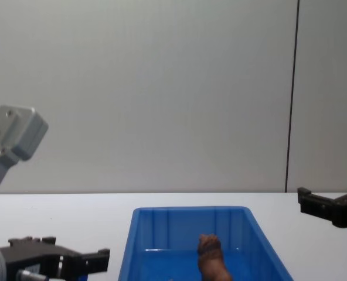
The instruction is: Pick up the two dolls from the table and place them into the box.
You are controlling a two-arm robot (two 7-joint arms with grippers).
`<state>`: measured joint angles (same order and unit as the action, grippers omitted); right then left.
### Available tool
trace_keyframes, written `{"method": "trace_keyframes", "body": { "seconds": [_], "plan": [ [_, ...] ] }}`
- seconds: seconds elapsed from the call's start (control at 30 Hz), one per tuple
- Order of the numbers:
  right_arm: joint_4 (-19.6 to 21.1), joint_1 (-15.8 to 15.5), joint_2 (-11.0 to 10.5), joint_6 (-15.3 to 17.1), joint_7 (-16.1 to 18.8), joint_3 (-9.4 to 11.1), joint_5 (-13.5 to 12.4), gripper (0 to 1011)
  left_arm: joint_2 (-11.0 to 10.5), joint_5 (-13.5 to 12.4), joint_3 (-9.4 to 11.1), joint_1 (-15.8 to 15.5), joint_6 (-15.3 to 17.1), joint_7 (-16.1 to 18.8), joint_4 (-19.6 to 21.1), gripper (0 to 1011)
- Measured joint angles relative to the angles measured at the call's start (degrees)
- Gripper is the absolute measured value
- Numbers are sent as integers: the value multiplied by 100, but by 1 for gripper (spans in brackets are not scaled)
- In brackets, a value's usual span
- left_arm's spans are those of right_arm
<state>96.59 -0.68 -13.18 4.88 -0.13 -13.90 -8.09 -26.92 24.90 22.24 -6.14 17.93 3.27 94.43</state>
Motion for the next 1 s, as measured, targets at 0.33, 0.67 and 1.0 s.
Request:
{"method": "trace_keyframes", "body": {
  "seconds": [0.33,0.67,1.0],
  "plan": [
    [0,0,0,0,-1,-1,0,1001,56,19,-6,-36,34,-184,-277,834],
    [0,0,0,0,0,0,0,1001,87,-18,-14,-48,7,-286,-429,534],
    [0,0,0,0,0,0,0,1001,98,-82,-28,-31,-120,-349,-488,274]
  ]
}}
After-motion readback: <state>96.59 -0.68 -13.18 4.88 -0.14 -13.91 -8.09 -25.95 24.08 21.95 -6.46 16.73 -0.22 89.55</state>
